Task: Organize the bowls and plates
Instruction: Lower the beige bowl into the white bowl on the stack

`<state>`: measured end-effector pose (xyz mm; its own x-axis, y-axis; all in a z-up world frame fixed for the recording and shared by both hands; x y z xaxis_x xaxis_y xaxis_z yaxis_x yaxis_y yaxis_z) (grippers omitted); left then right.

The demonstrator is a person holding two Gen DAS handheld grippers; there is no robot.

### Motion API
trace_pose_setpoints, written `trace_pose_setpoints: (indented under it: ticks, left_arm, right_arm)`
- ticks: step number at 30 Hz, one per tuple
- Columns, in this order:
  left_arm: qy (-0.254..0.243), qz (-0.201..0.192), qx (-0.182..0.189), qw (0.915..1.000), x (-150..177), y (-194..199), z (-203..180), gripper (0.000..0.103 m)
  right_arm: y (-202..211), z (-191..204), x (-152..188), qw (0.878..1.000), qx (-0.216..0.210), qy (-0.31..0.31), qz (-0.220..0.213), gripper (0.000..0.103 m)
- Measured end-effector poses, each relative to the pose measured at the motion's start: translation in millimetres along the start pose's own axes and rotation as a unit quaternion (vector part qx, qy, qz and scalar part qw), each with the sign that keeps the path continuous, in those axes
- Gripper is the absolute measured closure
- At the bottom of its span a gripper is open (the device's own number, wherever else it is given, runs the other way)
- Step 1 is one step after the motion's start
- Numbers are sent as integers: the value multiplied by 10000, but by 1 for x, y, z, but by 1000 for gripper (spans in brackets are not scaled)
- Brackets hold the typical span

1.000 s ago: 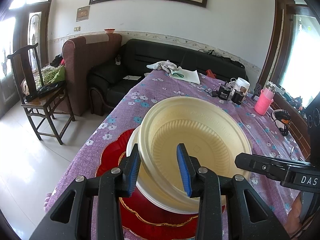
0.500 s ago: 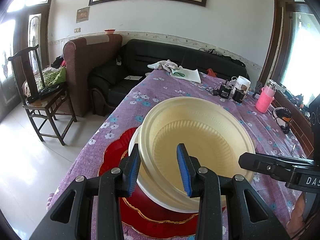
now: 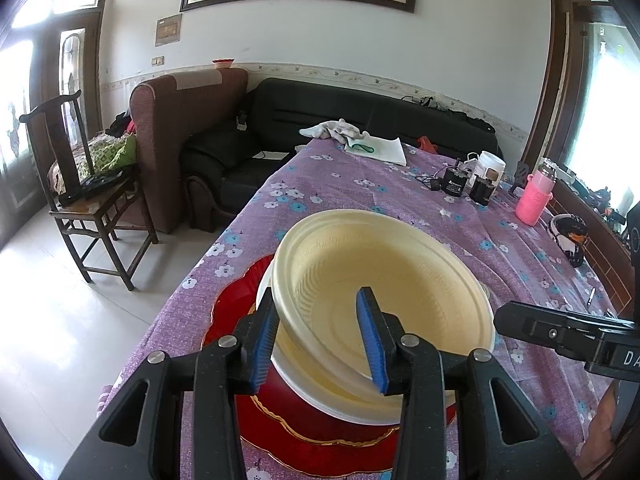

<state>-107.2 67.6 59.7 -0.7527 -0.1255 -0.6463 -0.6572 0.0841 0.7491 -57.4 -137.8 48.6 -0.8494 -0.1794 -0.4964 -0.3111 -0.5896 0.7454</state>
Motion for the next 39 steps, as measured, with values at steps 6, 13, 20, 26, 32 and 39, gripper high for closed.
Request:
trace_pose_setpoints:
  ticks: [6,13,20,26,32,39]
  left_arm:
    - [21,5,-46,10000,-1,1,2,60]
    - [58,2,-103,9999,-3,1,5,51]
    - [122,-33,-183,9998,-9,2,7,34]
    - [164,-52,-249,9995,-15,-1,8,26]
    - [185,-112,-310,9993,-16,4,11,25]
    - [168,-196,-350,9991,-9,13,13,25]
  right_arm:
    - [1,-4,1,10000,-11,-35,-4,69]
    - [-1,-6,1,10000,-29,-64,13,69]
    - [-1,-7,2,10000,-32,-74,16,69]
    - [-2,-9,6,9999,-46,-107,19,69]
    - [-3,-10,7,9999,-51,-109,19,68]
    - [-4,-13,11,9999,-77,-99,47,68]
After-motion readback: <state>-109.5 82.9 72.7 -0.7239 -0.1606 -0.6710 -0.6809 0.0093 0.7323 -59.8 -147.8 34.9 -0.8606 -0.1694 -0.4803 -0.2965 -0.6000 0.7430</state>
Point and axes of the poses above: each gripper's, at about its wrist camera, not at the fingertips, and y roughly against the way its jaws point, z to its left, x to its underside, the point moved 5 cm from there along -y, roughly the way its jaws point, and after that the axes turned 12 degrees about z, right-handed, at the moved point
